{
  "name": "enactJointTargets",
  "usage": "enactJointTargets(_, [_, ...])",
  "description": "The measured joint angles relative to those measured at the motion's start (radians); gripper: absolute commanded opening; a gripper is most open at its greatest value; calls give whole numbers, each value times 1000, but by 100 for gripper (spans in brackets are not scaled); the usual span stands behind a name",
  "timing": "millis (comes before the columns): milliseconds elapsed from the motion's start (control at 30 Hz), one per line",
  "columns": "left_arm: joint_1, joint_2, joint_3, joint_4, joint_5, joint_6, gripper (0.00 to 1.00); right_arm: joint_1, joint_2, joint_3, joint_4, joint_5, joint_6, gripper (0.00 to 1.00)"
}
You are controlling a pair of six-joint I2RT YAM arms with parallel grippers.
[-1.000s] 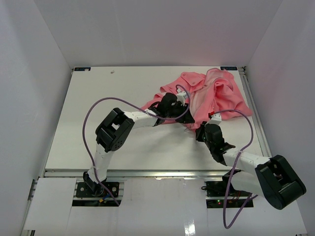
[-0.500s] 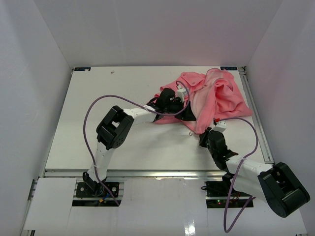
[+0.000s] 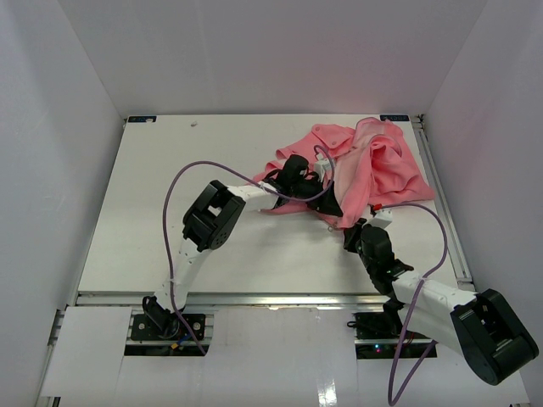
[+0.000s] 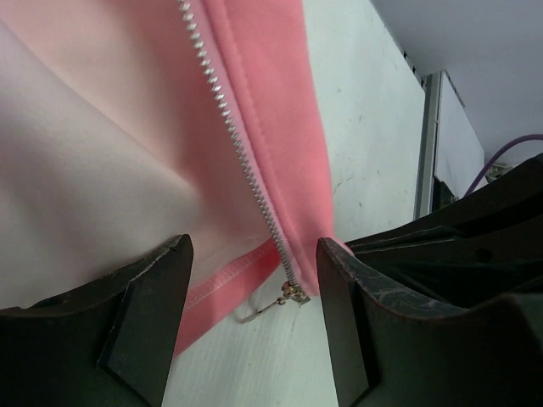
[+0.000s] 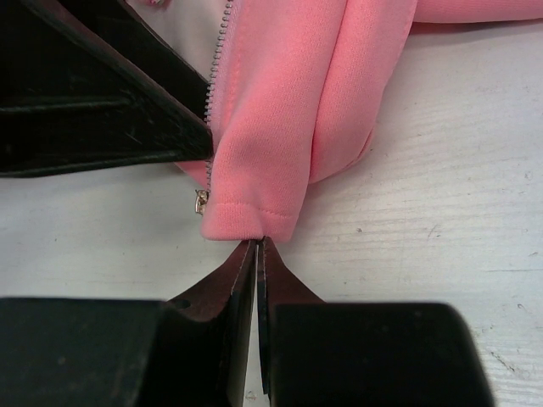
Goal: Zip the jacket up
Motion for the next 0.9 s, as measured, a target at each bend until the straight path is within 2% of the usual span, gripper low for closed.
enactJointTargets(167, [-2, 26, 0, 35, 46, -22, 68, 0, 0, -4, 2, -2, 0, 8])
enactJointTargets(433, [-7, 28, -34, 160, 139, -102, 52, 0, 0, -15, 1, 0, 0, 11])
enactJointTargets(567, [-7, 28, -41, 195, 172, -127, 48, 0, 1, -15, 1, -2, 0, 14])
enactJointTargets(633, [-7, 28, -46, 211, 183, -136, 45, 0, 3, -15, 1, -3, 0, 16])
enactJointTargets(767, [-7, 28, -62, 219, 196, -142, 34, 0, 14, -15, 1, -5, 0, 19])
enactJointTargets(900, [-7, 28, -66, 221, 203, -148, 29, 0, 15, -15, 1, -7, 0, 21])
